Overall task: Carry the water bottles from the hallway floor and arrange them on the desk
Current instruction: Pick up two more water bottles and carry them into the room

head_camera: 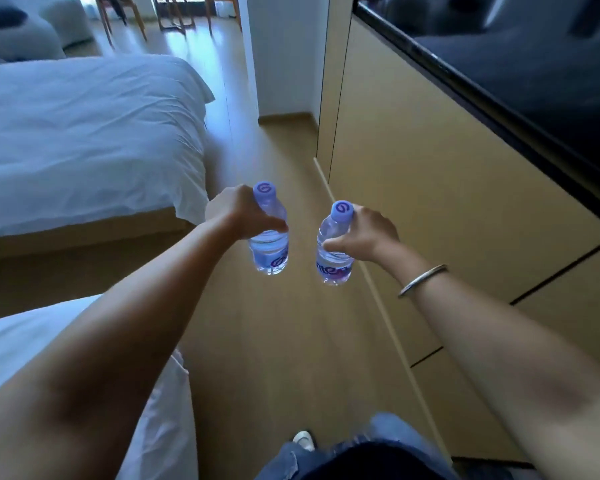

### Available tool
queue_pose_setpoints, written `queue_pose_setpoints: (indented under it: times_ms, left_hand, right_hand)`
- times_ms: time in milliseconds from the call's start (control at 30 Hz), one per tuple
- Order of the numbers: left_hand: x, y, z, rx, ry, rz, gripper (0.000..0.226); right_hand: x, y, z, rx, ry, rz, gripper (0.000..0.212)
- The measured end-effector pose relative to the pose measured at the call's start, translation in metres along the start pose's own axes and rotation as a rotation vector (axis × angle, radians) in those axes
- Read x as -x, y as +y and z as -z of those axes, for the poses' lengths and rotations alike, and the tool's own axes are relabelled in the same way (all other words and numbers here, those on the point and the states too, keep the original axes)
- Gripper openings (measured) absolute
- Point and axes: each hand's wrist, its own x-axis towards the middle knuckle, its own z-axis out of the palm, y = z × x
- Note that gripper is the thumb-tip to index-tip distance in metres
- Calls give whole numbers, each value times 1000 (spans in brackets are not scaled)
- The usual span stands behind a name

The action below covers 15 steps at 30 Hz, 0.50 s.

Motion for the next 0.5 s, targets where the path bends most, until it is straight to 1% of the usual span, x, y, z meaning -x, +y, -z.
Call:
queue_pose_setpoints:
  times_ms: [133,267,400,500]
  left_hand:
    - [-17,-10,8,-47,25,25,53]
    - [-47,-22,12,-39,32,78,53]
    - [-89,-29,16,-16,32,117,52]
    - [-132,-30,19,-6,47,124,52]
  right_hand:
    - [-29,-23,-5,-40,-11,25,34]
    - [-66,-36,-6,-52,-46,52,33]
    - [-117,-48,-7,-40,-47,87,32]
    - [-165,-57,-9,-40,-51,121,36]
